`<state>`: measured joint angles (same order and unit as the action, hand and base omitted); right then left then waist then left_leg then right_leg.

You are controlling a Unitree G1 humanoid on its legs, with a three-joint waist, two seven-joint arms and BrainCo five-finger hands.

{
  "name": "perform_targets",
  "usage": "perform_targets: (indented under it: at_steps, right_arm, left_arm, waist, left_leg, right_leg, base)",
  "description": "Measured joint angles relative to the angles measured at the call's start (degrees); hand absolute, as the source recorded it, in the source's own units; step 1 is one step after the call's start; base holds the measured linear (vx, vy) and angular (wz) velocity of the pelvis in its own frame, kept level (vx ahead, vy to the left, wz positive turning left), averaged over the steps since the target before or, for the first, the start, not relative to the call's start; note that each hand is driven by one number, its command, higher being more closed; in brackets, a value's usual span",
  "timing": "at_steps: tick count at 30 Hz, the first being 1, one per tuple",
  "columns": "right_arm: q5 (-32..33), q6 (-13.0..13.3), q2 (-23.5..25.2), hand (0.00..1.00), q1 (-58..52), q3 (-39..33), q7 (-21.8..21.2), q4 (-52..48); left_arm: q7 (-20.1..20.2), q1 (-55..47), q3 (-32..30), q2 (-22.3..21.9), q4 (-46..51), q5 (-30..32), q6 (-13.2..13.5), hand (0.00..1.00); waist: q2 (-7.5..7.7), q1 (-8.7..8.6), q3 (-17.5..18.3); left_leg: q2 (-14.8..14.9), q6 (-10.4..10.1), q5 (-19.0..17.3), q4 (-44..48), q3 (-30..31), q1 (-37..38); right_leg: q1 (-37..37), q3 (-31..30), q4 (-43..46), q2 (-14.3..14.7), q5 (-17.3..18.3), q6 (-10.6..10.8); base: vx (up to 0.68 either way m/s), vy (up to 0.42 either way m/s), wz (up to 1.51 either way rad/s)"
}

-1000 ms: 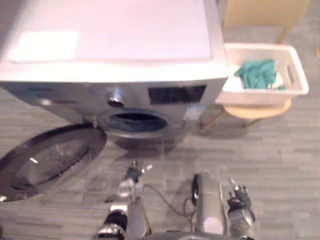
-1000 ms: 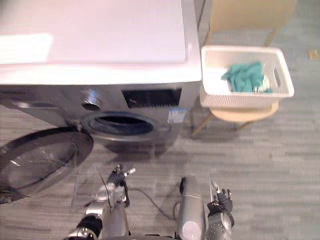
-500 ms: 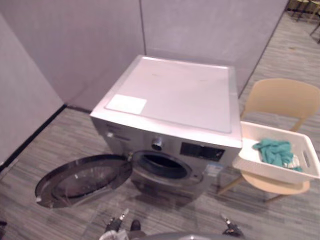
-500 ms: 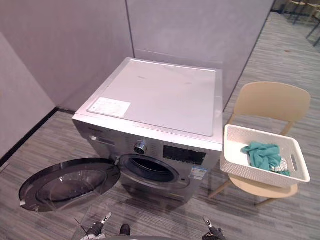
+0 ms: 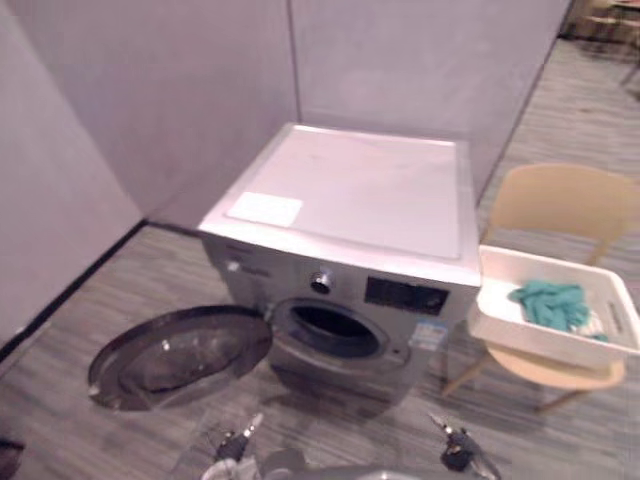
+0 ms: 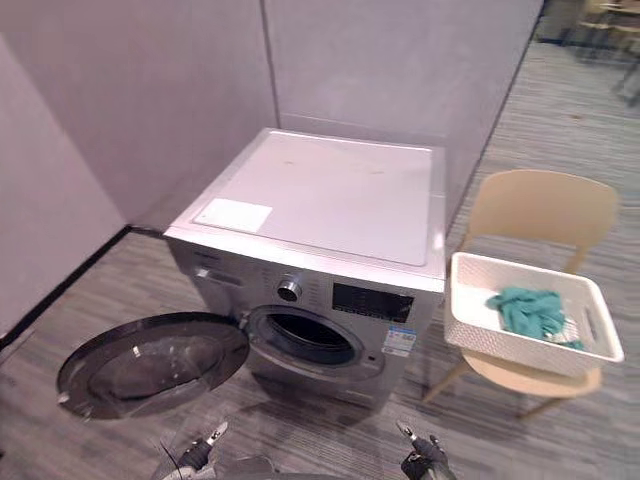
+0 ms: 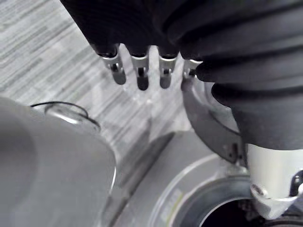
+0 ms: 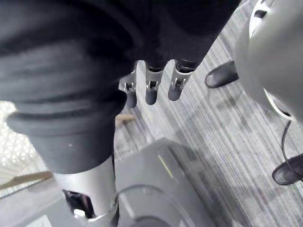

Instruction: Pick up the laundry basket with both hands and put the clothes into the washing machine.

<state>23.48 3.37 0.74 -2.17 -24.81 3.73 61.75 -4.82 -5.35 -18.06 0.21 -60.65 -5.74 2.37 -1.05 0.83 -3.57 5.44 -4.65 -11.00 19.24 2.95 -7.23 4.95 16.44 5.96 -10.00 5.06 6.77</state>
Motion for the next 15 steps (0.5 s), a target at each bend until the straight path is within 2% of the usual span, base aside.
perform_targets:
  at_steps: [1,2,3,6,8,10,11,13,15]
  right_arm:
    - [-0.5,-0.2,0.7,0.0,-0.9,-0.1,-0.1,0.0]
    - [-0.7,-0.2,0.8,0.0,-1.3,-0.1,0.0,0.0]
    - [-1.1,-0.4,1.2,0.0,-2.0,0.2,0.0,0.0]
    - [-1.2,-0.6,1.3,0.0,-3.1,0.6,-0.2,-0.4]
    - [-1.5,-0.5,0.5,0.0,-1.8,0.6,-0.1,-0.8]
    - [-1.7,-0.5,-0.4,0.0,-0.5,1.4,0.0,-0.7]
    - [-1.7,-0.5,-1.4,0.0,-0.2,2.0,0.2,-0.9]
    - [-1.8,-0.6,-2.7,0.0,-0.9,2.7,0.6,-1.2]
    - [-1.8,-1.1,-2.7,0.0,-1.1,2.7,1.0,-1.2]
  left_arm:
    - [0.1,0.0,-0.1,0.7,-0.1,0.3,0.1,0.0]
    - [0.2,0.1,-0.2,1.0,-0.1,0.6,0.0,0.0]
    - [0.3,0.2,-0.2,1.4,-0.2,1.8,0.0,0.0]
    - [0.8,1.6,0.4,1.8,-0.9,4.8,-0.4,0.0]
    - [0.9,1.9,2.2,1.6,-0.9,5.9,-0.6,0.0]
    - [0.9,2.9,3.5,1.5,-2.3,6.4,-0.8,0.0]
    - [0.8,3.6,4.8,0.7,-2.4,6.3,-0.9,0.0]
    - [0.8,4.4,7.3,0.3,-2.2,6.2,-0.7,0.0]
    - [0.8,4.3,8.6,0.8,-2.1,6.1,-0.5,0.0]
  waist:
    - [1.78,0.09,0.5]
    - [1.89,0.09,0.7]
    - [2.83,0.07,1.1]
    - [3.1,-0.05,1.2]
    - [1.84,0.14,0.6]
    - [0.73,-0.07,-0.1]
    - [-0.57,-0.17,-0.9]
    - [-1.83,-0.84,-0.9]
    - [-1.69,-1.65,-0.9]
  left_leg:
    - [-0.4,0.5,1.0,-2.1,-1.3,0.2]
    - [-0.5,0.5,1.4,-3.0,-2.0,0.3]
    - [-0.6,0.6,2.0,-4.7,-3.1,1.0]
    - [0.2,0.6,2.2,-6.6,-6.5,3.4]
    - [2.0,0.6,2.3,-7.3,-11.1,5.0]
    - [3.9,0.7,2.3,-7.6,-14.7,5.9]
    - [4.2,0.9,2.5,-8.8,-17.4,7.7]
    - [4.2,0.7,2.9,-9.5,-18.2,8.3]
    - [4.2,0.1,3.6,-10.5,-18.4,8.5]
  right_leg:
    - [-1.1,-2.0,-1.1,-0.2,-0.9,-0.9]
    - [-1.5,-2.6,-1.6,-0.2,-1.5,-1.2]
    - [-1.5,-3.4,-3.1,-0.3,-2.7,-1.6]
    - [-2.4,-5.9,-2.7,-0.2,-3.4,-2.2]
    - [-6.4,-4.9,2.1,0.3,-3.8,-2.1]
    - [-8.2,-0.6,4.0,-0.1,-4.7,-3.4]
    - [-8.8,1.8,5.1,-0.5,-4.7,-3.9]
    - [-10.2,0.5,6.9,-0.6,-4.2,-4.3]
    - [-11.4,0.0,8.0,-0.7,-3.1,-4.0]
  base:
    - [-0.02,0.072,-0.48]
    - [0.02,0.055,-0.46]
    - [0.05,0.048,-0.48]
    - [0.04,0.006,-0.59]
    - [0.01,-0.035,-1.18]
    - [-0.01,-0.064,-1.04]
    - [-0.04,-0.056,-0.72]
    - [-0.04,-0.023,-0.39]
    - [-0.04,-0.053,-0.12]
